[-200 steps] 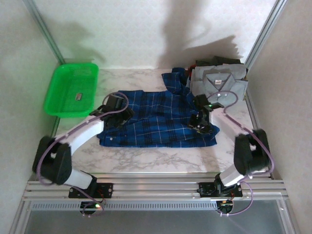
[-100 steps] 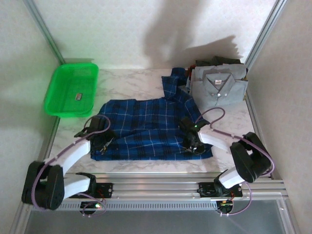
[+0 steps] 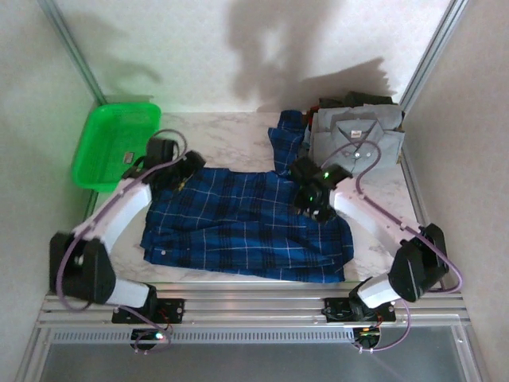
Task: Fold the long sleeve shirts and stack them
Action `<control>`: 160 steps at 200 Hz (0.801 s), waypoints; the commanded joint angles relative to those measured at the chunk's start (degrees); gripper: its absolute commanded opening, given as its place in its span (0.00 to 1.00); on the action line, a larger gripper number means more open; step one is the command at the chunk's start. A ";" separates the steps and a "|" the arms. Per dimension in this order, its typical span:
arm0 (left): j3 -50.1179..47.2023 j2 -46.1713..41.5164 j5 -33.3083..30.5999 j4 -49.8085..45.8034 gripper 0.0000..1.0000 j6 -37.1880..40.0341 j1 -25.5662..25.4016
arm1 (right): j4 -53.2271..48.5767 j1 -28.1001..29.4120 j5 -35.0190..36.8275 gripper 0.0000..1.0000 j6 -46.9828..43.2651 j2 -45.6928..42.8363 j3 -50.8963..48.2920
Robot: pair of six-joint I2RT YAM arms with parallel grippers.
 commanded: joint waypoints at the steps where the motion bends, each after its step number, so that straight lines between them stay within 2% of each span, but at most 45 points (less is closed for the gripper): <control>1: 4.68 12.78 8.43 5.23 0.72 4.74 -1.14 | 2.16 -6.22 0.49 0.52 -7.71 10.01 2.56; 9: 7.57 16.92 6.83 4.68 0.66 6.21 -1.24 | 4.67 -7.35 0.33 0.49 -8.50 12.77 3.59; 23: 10.38 22.39 2.37 3.65 0.64 7.55 -0.86 | 6.78 -8.70 1.37 0.46 -9.02 17.53 4.88; 38: 10.14 25.65 0.45 3.05 0.59 6.09 0.91 | 8.14 -9.88 1.28 0.44 -8.93 20.38 4.23; 79: 0.32 24.57 -10.84 2.24 0.61 5.00 4.89 | 12.21 -11.14 3.44 0.41 -4.80 18.12 -5.47; 112: -9.38 17.83 -14.49 2.38 0.62 6.44 10.98 | 12.14 -11.15 4.55 0.41 -0.63 13.22 -12.77; 133: -11.35 14.56 -11.64 3.01 0.69 8.70 12.47 | 12.47 -11.07 3.36 0.40 -0.16 12.44 -14.91; 160: -7.65 14.24 -3.25 5.13 0.77 8.21 10.93 | 13.99 -11.02 1.19 0.42 -2.13 12.55 -12.66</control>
